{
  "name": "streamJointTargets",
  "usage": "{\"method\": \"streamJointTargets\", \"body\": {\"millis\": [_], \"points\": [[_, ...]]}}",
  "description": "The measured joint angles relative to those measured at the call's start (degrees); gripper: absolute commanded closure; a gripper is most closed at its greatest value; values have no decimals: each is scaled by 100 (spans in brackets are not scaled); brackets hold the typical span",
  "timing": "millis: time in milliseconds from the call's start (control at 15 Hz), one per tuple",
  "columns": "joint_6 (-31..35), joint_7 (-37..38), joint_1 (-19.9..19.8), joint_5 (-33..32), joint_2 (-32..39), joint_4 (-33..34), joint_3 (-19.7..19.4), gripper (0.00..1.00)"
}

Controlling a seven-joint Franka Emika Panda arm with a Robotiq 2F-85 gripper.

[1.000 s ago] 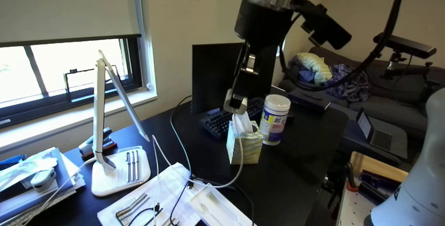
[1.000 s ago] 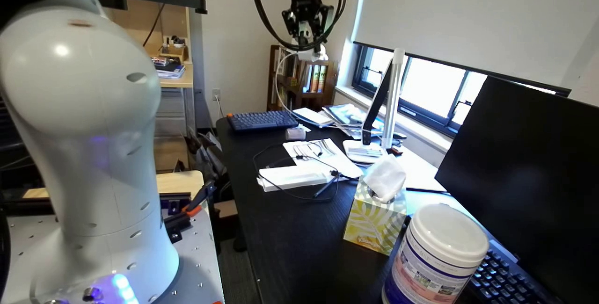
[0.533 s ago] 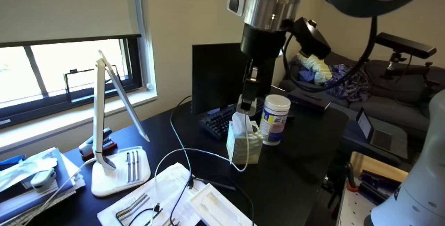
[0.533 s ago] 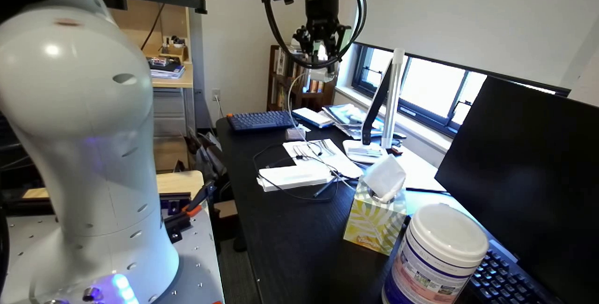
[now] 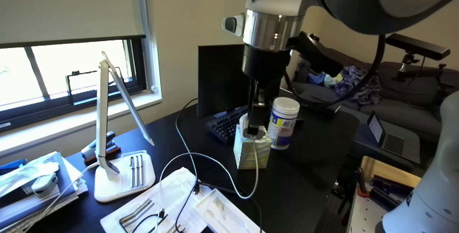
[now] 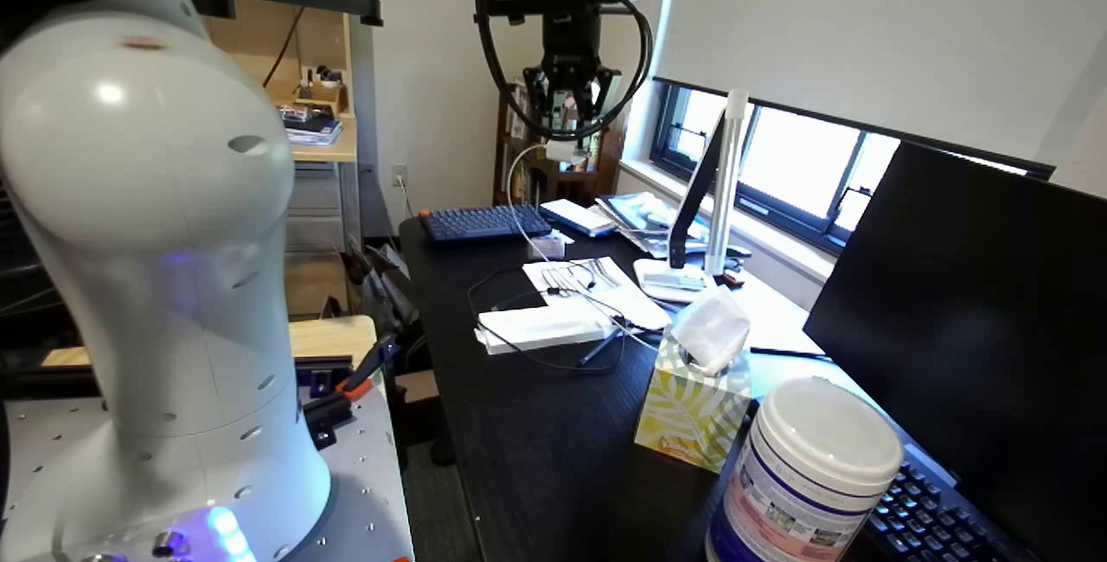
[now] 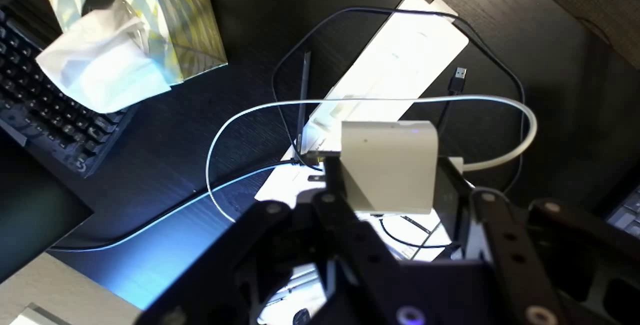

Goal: Take the charger and move it to the left of the table

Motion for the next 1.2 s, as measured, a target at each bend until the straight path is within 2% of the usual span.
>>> {"method": "streamJointTargets", "body": {"millis": [67, 133, 400, 533, 800, 1067, 1133, 1200], "points": [[0, 0, -12, 0, 1, 0, -9, 55], [0, 0, -29, 0, 1, 0, -28, 80], [-25, 113, -62, 0, 63, 44, -28, 80], [-28, 401, -83, 3, 397, 334, -25, 80], [38, 1105, -231, -18, 1721, 1444, -28, 80], [231, 1800, -291, -359, 3139, 2593, -291, 80], [320, 1933, -282, -469, 3446, 2821, -393, 55], [345, 1941, -281, -484, 3628, 2935, -446, 55]]}}
